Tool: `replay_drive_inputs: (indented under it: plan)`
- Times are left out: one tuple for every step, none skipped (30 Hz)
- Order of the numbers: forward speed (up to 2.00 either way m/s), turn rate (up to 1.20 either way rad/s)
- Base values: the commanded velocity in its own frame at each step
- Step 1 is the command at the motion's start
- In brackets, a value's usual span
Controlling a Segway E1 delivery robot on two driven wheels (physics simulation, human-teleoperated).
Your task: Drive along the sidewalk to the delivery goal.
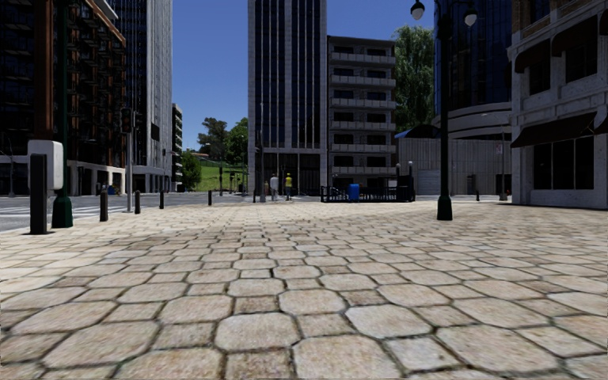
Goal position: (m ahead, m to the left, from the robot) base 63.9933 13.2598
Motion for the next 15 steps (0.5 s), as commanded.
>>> replay_drive_inputs:
  plan:
    - [2.0, 0.0]
    - [2.0, 0.0]
    - [2.0, 0.0]
    - [2.0, 0.0]
    - [2.0, 0.0]
    - [2.0, 0.0]
    - [2.0, 0.0]
    - [2.0, 0.0]
    - [2.0, 0.0]
    - [2.0, 0.0]
    - [2.0, 0.0]
    - [2.0, 0.0]
    - [2.0, 0.0]
    - [2.0, 0.0]
    - [2.0, 0.0]
